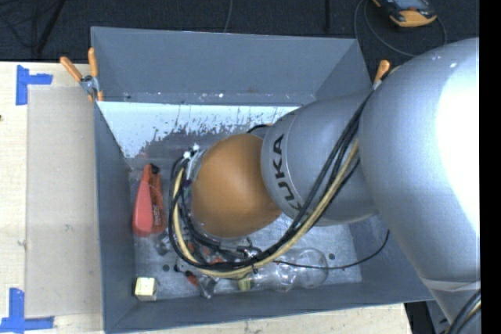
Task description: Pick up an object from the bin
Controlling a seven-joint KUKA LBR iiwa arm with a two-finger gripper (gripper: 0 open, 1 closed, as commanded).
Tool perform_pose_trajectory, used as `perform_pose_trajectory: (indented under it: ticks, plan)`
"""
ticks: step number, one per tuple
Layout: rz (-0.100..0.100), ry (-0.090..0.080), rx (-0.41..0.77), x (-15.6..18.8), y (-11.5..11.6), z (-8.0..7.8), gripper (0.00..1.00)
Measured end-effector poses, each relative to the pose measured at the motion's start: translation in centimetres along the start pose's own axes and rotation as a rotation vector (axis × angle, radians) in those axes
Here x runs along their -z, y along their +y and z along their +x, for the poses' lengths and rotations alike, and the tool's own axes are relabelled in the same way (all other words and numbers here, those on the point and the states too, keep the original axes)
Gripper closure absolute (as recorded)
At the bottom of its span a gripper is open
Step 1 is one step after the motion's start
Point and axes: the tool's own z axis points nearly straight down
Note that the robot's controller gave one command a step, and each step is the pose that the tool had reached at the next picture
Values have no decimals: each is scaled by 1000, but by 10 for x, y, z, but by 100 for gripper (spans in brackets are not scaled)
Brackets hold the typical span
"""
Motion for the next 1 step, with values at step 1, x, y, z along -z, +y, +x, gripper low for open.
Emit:
perform_pose_trajectory:
  ticks: [1]
  plan:
    - [-3, 5, 58, -3, -8, 10, 0]
